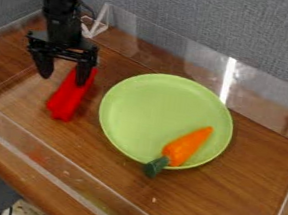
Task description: Put the red object on the right side
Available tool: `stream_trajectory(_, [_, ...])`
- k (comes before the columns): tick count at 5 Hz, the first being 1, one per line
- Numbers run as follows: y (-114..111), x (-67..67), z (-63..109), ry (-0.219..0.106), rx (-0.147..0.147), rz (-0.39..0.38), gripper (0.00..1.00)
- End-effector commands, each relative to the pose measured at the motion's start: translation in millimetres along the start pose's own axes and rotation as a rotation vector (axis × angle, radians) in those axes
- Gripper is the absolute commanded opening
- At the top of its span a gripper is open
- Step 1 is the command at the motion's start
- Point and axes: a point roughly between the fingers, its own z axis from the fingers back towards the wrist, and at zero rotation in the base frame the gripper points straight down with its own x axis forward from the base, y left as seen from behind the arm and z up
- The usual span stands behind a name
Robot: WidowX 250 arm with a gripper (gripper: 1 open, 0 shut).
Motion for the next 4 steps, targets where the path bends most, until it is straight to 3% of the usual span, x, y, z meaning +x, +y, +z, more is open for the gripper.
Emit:
stream_trajectory(1, [3, -7.6, -1.7, 0.031, 0.016, -0.046, 1.00])
stream_trajectory(3, [-6, -18.2, 11.7, 0.056, 0.028, -0.130, 1.00])
stream_trajectory(4, [-4, -20.8, -7.5, 0.067, 0.031, -0.155, 1.00])
